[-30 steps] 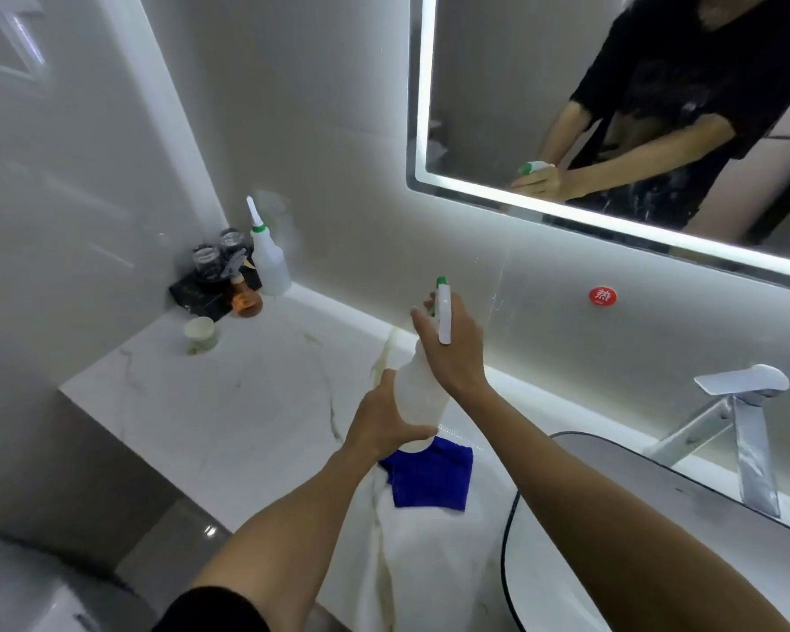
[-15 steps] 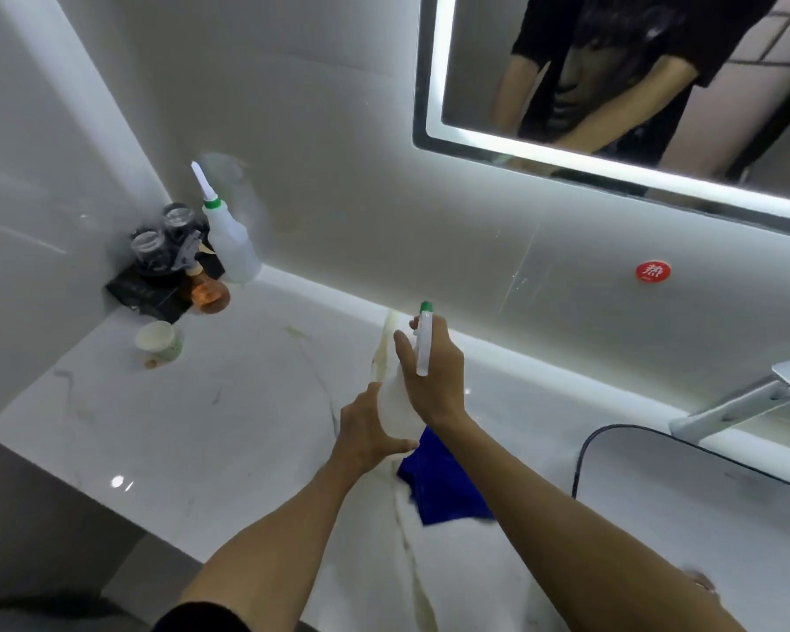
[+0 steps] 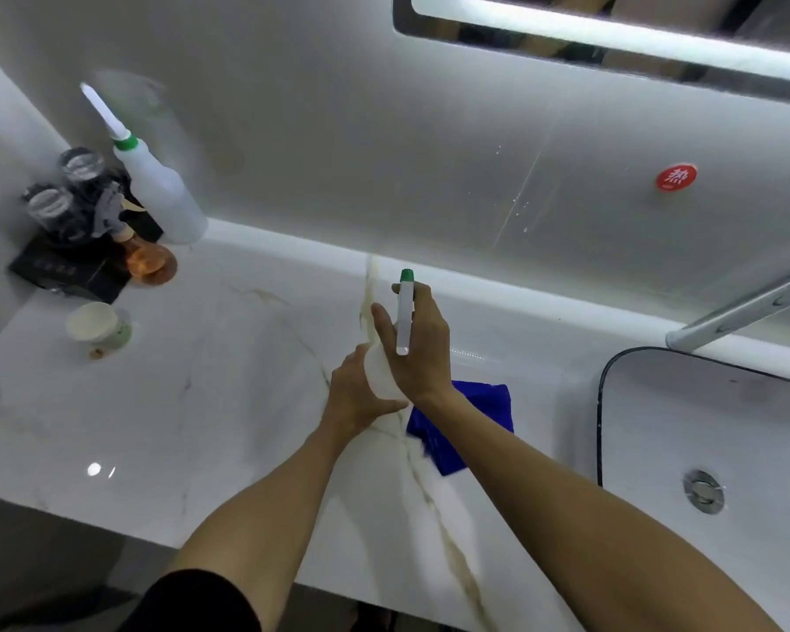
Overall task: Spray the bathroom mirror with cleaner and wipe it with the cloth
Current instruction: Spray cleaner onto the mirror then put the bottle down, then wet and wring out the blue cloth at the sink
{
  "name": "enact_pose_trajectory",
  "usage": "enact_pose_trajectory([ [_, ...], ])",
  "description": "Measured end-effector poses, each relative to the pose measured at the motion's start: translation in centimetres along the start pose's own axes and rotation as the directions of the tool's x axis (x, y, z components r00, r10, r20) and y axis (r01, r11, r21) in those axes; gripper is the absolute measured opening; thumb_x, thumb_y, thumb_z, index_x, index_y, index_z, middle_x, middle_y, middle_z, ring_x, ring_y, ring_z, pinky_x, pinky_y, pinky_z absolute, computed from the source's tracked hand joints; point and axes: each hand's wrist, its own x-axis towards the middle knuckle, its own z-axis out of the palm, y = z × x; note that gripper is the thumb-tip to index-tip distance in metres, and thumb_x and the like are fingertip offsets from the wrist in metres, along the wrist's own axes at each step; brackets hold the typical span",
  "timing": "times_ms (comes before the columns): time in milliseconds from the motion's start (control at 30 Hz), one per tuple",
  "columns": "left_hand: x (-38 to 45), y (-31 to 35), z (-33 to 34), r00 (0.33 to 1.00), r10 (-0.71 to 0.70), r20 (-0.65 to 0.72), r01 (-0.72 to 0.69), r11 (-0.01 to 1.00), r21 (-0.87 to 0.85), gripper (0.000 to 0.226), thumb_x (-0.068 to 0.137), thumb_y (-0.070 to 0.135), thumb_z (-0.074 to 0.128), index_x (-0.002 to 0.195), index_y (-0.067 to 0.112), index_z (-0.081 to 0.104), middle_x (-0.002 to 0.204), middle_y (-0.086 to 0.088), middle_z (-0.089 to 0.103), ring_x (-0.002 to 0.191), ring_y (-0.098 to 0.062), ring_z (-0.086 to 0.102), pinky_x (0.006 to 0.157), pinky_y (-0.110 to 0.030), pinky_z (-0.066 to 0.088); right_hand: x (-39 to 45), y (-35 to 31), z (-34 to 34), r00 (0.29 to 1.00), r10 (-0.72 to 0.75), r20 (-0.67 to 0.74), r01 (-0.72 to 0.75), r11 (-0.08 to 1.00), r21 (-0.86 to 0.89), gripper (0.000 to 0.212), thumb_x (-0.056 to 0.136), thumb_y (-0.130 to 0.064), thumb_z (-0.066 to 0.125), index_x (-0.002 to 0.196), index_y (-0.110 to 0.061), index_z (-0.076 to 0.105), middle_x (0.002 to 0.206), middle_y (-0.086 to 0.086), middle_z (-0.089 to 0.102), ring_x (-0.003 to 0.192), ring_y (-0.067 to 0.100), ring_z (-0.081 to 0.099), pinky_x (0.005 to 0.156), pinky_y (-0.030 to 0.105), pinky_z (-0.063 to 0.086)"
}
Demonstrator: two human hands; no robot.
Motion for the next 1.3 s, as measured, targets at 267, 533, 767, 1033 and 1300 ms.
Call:
enact_pose_trajectory([
  [267, -0.7, 0.7, -1.0, 0.997, 0.075, -0.029, -0.079, 0.978, -0.195, 0.107, 0.059, 0.099, 0.032, 0.136, 0.027, 0.050, 0.128, -0.003, 0.064, 0.120, -0.019, 0.058, 0.103, -0.041, 0.046, -1.5, -0.4, 0.8, 1.000, 0.016, 0.027, -0.016, 1.000, 0.000, 0.063, 0.088, -0.041, 0.069, 0.135, -0.007, 0.044, 0.127, 0.012, 0.057, 0.113, 0.025, 0.058, 0.091, 0.039, 0.057],
  [533, -3.5, -1.3, 1.3, 0.967, -0.178, -0.181, 0.150, 0.976, -0.160, 0.110, 0.047, 0.072, 0.083, 0.134, 0.021, 0.039, 0.130, 0.002, 0.054, 0.119, -0.020, 0.050, 0.102, -0.041, 0.047, -3.2, 3.8, -3.5, 0.950, 0.033, 0.310, 0.037, 0.975, -0.217, 0.104, 0.076, -0.061, 0.073, 0.154, -0.016, 0.022, 0.161, 0.001, 0.028, 0.148, 0.020, 0.025, 0.119, 0.042, 0.025],
  [767, -9.7, 0.9, 5.3, 0.915, -0.252, -0.315, 0.148, 0.936, -0.319, 0.037, 0.081, 0.047, 0.071, 0.096, 0.019, 0.052, 0.092, 0.004, 0.053, 0.088, -0.017, 0.052, 0.079, -0.044, 0.054, -4.9, 10.2, -8.9, 0.891, 0.325, 0.317, -0.155, 0.874, -0.460, 0.076, 0.087, -0.053, 0.065, 0.147, -0.016, 0.038, 0.146, 0.005, 0.048, 0.133, 0.023, 0.045, 0.109, 0.039, 0.041],
  [1033, -4.4, 4.7, 8.4, 0.973, 0.222, -0.056, -0.222, 0.975, 0.013, 0.047, 0.086, 0.019, 0.069, 0.130, 0.012, 0.053, 0.130, -0.004, 0.057, 0.119, -0.018, 0.050, 0.104, -0.033, 0.043, -5.2, 14.5, -9.9, 0.809, 0.394, 0.437, -0.071, 0.803, -0.592, 0.057, 0.094, -0.012, 0.050, 0.148, -0.012, 0.032, 0.152, 0.006, 0.038, 0.140, 0.025, 0.033, 0.108, 0.041, 0.038],
  [1300, 0.0, 4.8, 9.6, 0.949, 0.226, 0.218, -0.285, 0.913, 0.292, 0.063, 0.091, 0.021, 0.058, 0.149, 0.014, 0.035, 0.152, -0.007, 0.039, 0.141, -0.022, 0.033, 0.121, -0.035, 0.016, -4.6, 16.8, -9.2, 0.809, 0.395, 0.434, -0.066, 0.796, -0.602, 0.059, 0.092, -0.010, 0.054, 0.147, -0.012, 0.035, 0.144, 0.009, 0.048, 0.135, 0.025, 0.038, 0.107, 0.039, 0.039],
])
